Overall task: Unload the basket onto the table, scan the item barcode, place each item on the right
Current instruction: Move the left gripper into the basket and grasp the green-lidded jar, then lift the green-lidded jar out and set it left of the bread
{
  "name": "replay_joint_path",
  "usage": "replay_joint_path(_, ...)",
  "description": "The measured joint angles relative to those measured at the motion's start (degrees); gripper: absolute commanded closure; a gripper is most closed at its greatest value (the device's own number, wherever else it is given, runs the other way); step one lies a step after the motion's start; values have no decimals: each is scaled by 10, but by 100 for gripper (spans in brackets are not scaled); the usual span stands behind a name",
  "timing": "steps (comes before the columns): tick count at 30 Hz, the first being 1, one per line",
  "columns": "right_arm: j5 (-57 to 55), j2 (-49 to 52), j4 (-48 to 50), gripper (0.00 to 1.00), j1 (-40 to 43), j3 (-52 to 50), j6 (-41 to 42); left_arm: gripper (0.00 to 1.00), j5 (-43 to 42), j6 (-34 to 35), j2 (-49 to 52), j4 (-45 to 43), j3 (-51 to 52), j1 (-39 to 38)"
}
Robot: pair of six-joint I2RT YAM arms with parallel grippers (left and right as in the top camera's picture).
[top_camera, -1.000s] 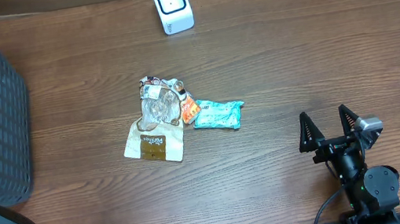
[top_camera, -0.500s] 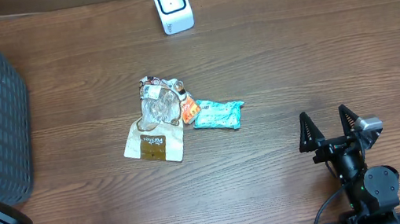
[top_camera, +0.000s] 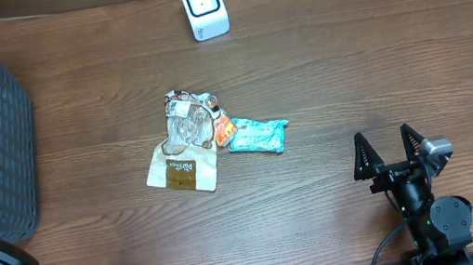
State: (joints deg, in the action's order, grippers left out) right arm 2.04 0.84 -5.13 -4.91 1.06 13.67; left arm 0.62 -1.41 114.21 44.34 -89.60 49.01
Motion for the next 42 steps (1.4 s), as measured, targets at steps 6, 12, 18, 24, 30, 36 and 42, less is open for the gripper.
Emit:
replay_joint_path(6, 0, 0, 0, 0, 0, 0, 0, 55, 0, 1, -48, 7, -3, 0)
replay_joint_path(12, 0, 0, 0, 0, 0, 0, 0, 56, 0, 1, -68, 23, -11, 0)
replay_joint_path(18, 0, 0, 0, 0, 0, 0, 0, 55, -4, 17, -76, 27, -11, 0)
replay_joint_path(24, 0, 0, 0, 0, 0, 0, 0, 53, -37, 47, -118, 29, -34, 0)
replay_joint_path(30, 0, 0, 0, 0, 0, 0, 0, 53, -115, 94, -199, 24, -82, -5)
replay_joint_path(36, 0, 0, 0, 0, 0, 0, 0, 53, -212, 136, -286, 17, -102, -40)
replay_joint_path(42, 0, 0, 0, 0, 0, 0, 0, 53, -276, 150, -327, 42, -103, -118)
